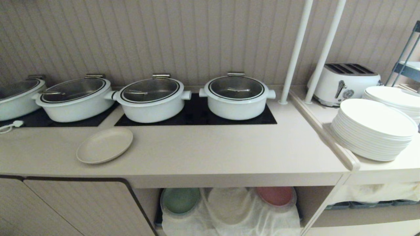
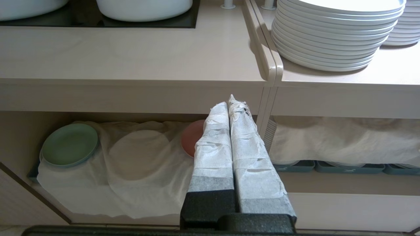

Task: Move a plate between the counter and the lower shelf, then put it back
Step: Pick up the plate

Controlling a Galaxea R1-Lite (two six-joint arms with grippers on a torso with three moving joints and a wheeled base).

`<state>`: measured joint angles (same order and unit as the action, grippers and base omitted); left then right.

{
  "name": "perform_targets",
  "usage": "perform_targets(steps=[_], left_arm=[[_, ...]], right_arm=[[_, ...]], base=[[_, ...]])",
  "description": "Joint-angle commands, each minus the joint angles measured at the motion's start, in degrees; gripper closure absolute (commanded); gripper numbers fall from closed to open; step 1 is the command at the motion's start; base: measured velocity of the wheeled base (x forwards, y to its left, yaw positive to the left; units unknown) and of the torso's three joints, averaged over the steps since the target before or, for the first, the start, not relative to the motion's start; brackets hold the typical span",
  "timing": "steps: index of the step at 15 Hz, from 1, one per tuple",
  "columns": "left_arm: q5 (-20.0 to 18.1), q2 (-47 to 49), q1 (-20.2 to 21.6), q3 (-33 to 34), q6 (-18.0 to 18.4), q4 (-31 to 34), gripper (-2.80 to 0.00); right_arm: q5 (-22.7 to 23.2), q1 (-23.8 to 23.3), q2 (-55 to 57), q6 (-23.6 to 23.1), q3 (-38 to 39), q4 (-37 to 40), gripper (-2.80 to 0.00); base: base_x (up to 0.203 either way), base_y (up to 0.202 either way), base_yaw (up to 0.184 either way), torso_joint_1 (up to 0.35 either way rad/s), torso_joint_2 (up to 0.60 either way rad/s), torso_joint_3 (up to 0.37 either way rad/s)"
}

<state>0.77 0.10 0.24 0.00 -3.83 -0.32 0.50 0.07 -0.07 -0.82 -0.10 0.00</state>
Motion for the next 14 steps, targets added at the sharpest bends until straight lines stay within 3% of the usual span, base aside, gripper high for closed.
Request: perform_targets(steps=[1, 14], left_arm=[[0.02, -0.01, 0.02, 0.0, -0.04, -0.03, 0.0], [0.02, -0.01, 0.02, 0.0, -0.07, -0.03, 0.0]], right_arm=[[0.03, 0.01, 0.07, -0.01, 0.01, 0.0, 0.0], [0.0, 0.05, 0.07, -0.02, 0.1, 0.0, 0.0]], base=[[0.0, 0.0, 0.0, 0.0, 0.0, 0.0], [0.0, 0.0, 0.0, 0.0, 0.0, 0.0]])
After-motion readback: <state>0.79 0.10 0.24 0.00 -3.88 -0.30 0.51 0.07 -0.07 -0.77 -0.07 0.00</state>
